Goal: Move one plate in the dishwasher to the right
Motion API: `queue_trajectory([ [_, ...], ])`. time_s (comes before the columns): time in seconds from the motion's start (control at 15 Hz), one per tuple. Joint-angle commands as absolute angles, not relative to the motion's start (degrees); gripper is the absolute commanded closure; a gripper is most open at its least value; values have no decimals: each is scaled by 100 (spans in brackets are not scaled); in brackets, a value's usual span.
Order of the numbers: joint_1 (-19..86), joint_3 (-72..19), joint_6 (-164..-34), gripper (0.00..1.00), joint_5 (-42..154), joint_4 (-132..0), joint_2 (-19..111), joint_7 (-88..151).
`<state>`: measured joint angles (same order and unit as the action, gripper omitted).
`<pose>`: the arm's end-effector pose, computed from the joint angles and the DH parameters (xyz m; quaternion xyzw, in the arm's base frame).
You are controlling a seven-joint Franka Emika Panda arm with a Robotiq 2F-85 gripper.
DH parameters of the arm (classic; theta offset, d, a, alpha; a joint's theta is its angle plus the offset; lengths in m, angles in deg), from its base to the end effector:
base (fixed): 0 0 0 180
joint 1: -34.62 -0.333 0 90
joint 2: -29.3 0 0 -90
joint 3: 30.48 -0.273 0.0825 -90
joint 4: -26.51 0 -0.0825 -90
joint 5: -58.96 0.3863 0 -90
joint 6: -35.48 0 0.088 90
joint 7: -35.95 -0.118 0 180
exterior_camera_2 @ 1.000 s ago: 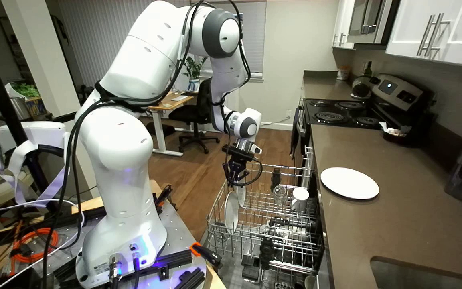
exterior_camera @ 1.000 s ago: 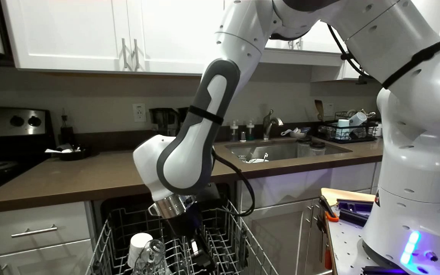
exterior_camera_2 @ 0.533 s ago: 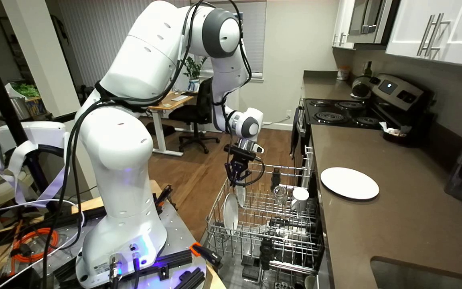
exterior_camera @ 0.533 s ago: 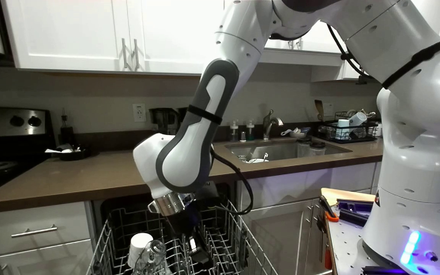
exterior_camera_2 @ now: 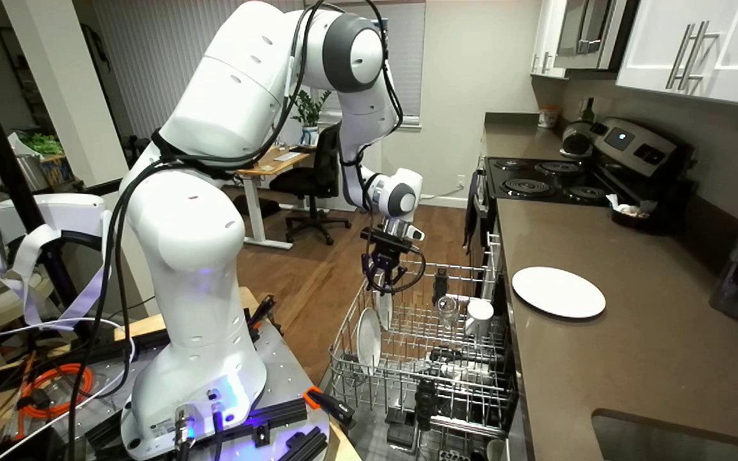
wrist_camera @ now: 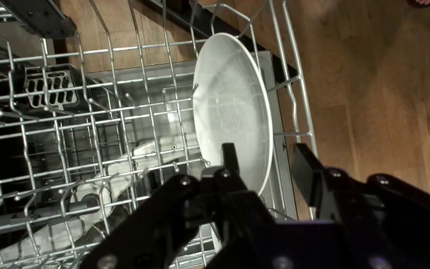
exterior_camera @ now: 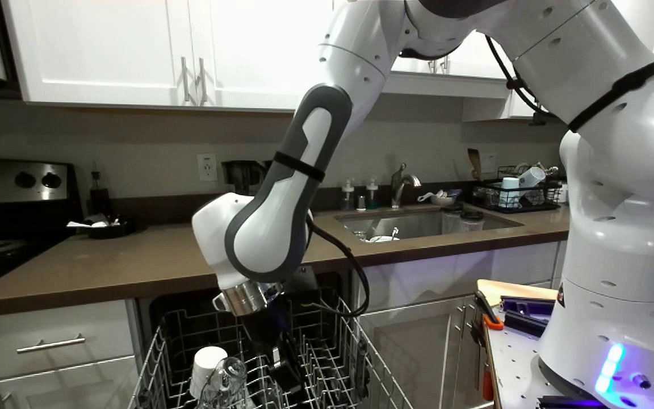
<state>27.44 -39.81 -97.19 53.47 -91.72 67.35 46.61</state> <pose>0.4767 0.1517 0.0378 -0.9443 -0.2613 0.1996 0.0143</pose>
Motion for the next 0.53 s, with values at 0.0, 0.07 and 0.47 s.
queue_trajectory([
  [0.0,2719,-3968,-9701,50,5360,-9143,6745,4668],
  [0.07,2710,-3969,-9701,43,5359,-9138,6745,4668],
  [0.47,2694,-3967,-9701,38,5357,-9135,6745,4665],
])
